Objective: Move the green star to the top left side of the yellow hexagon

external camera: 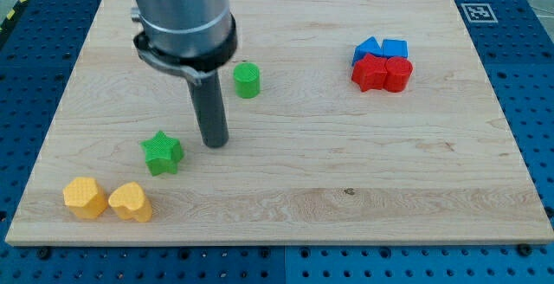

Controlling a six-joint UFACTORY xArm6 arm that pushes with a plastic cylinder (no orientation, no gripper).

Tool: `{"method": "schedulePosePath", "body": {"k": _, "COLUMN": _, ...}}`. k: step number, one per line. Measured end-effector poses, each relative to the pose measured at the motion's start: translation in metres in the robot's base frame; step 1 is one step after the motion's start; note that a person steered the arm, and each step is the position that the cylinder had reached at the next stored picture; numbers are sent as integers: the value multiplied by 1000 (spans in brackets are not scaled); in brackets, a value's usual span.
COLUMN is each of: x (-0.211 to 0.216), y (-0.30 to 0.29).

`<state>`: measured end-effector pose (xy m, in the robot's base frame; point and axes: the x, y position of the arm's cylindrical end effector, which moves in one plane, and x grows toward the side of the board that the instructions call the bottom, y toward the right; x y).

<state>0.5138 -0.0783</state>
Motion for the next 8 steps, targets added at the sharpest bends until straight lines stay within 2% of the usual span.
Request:
{"method": "schedulePosePath", "body": {"k": 1, "x": 28, "y": -14}}
{"method": "schedulePosePath", "body": {"k": 3, "x": 27, "y": -94}}
{"method": "schedulePosePath", "body": {"k": 5, "x": -28, "y": -34}}
{"method": "schedulePosePath", "body": {"k": 6, "x": -28, "y": -59}}
{"method": "schedulePosePath", "body": {"k": 8, "x": 9, "y": -123}}
